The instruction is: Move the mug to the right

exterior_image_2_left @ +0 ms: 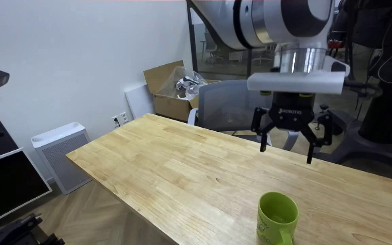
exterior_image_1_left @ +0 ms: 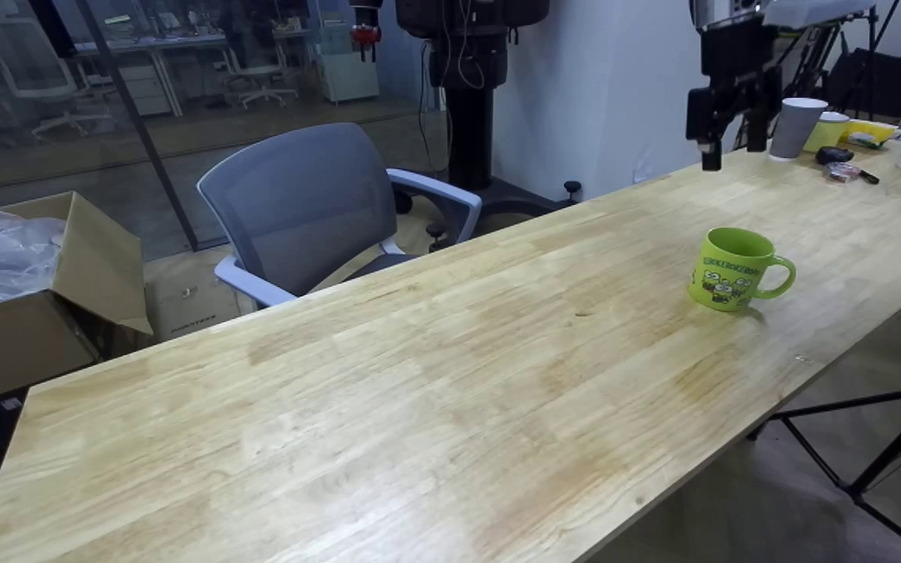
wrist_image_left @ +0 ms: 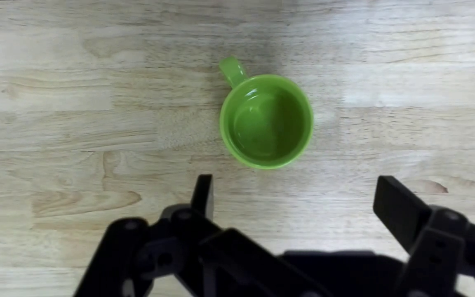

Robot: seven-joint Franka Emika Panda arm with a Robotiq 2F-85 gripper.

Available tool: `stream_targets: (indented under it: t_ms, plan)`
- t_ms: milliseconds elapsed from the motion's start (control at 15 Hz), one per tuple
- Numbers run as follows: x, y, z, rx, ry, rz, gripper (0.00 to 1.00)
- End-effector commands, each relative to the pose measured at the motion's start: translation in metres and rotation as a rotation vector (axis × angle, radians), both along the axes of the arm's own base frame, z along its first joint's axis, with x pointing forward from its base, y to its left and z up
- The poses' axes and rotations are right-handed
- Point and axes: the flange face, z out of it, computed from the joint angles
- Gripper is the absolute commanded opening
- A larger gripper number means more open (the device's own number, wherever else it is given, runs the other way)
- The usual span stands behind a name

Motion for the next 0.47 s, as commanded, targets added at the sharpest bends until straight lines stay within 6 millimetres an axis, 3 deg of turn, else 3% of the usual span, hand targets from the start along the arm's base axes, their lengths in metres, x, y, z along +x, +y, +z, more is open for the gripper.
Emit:
stream_targets:
  t_ms: [0,67,133,267,400]
  plan:
    - [-0.001,0.024,0.051,-0.004,0.029,0.020,1.00]
    - [-0.006,0.032,0.059,-0.005,0.057,0.044,1.00]
    - [0.000,0.019,0.043,0.007,0.027,0.026,1.00]
    - [-0.001,0.030,0.057,0.005,0.043,0.044,1.00]
    - [-0.002,0.032,0.057,0.004,0.047,0.048,1.00]
